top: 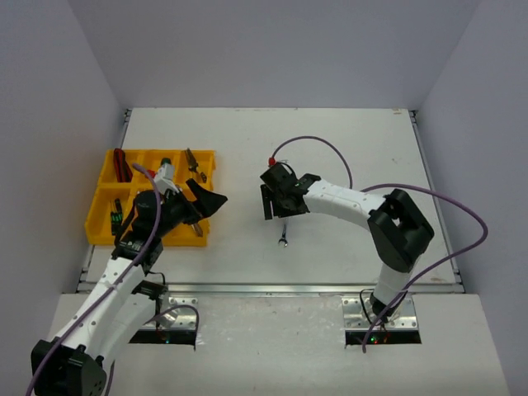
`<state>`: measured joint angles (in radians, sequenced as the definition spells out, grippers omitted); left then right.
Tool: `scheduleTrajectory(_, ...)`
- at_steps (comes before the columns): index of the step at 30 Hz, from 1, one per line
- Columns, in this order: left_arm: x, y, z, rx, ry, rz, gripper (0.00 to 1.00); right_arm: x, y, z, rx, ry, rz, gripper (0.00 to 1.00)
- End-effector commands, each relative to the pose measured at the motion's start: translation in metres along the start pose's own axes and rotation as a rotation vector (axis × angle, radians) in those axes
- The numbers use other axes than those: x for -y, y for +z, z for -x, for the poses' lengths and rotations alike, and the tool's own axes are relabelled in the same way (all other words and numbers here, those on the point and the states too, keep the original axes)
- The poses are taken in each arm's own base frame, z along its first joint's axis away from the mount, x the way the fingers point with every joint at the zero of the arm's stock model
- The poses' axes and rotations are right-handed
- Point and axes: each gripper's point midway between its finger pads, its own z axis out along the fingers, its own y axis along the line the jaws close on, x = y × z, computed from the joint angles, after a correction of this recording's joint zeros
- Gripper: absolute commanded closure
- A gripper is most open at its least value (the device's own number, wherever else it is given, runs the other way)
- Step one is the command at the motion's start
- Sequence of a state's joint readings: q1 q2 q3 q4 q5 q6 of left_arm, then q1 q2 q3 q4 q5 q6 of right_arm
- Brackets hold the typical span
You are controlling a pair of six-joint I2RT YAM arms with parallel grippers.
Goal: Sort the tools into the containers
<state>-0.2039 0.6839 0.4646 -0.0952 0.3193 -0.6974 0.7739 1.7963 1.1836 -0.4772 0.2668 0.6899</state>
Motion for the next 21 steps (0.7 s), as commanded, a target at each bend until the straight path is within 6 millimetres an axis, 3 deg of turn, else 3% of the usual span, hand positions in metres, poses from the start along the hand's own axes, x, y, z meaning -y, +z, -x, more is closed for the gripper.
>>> scheduleTrajectory(1,0.008,-0.029,0.049,0.159,0.146,0.120,0.00,0.012,0.010,-0.007,-0.067,0.054,-0.049,0.30)
scheduleTrajectory(5,0.009,-0.045,0.058,0.187,0.219,0.156,0.00,0.014,0.020,-0.015,-0.110,0.092,-0.051,0.37)
scheduleTrajectory(10,0.003,-0.043,0.049,0.159,0.224,0.157,0.00,0.016,0.036,-0.025,-0.162,0.128,-0.053,0.55)
scheduleTrajectory(17,0.006,-0.042,0.049,0.152,0.231,0.149,0.00,0.020,0.050,-0.047,-0.218,0.190,-0.055,0.62)
scheduleTrajectory(21,0.003,-0.040,0.047,0.141,0.228,0.151,0.00,0.019,0.057,-0.061,-0.255,0.209,-0.050,0.76)
